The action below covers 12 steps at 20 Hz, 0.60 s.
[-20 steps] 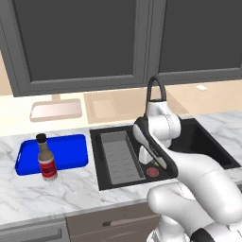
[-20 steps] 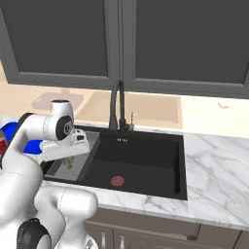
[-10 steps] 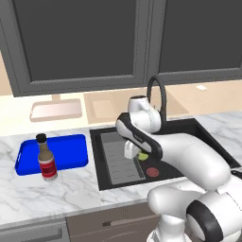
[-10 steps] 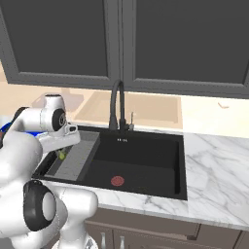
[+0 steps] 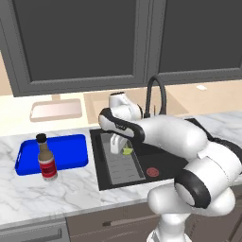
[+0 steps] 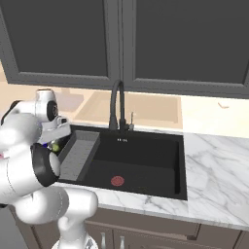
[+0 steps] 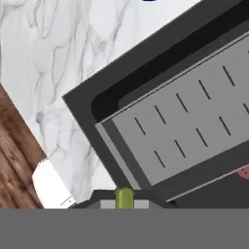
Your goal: Pick up all produce items and place them in the sink. Turn on the sink faucet to wash them. Then turn the sink off and put them in the tray.
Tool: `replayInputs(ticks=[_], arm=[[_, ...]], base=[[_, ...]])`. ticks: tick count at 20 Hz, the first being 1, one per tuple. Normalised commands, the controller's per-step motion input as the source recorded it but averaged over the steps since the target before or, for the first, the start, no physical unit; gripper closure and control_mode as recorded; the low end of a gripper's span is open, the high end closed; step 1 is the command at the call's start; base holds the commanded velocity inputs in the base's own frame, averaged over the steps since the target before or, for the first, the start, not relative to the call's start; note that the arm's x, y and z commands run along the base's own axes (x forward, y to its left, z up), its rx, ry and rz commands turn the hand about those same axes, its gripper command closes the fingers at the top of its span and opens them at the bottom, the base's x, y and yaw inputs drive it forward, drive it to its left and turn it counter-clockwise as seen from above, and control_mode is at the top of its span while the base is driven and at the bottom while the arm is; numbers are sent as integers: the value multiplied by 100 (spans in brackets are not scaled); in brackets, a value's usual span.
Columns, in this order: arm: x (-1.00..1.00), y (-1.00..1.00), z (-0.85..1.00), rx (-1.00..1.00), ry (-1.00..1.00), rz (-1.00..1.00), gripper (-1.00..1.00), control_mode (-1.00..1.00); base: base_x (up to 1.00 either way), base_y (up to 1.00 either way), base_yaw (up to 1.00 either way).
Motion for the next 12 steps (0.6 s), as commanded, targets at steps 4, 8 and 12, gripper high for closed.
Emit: replayInputs(ticks=[4, 8, 12], arm=[[14, 23, 0, 2, 9, 13, 100, -100], [22, 16, 0, 9, 6, 5, 100, -100], [39, 35, 0, 10, 3, 0, 100, -100]], base=[[0, 0, 0], [0, 0, 0], [0, 0, 0]])
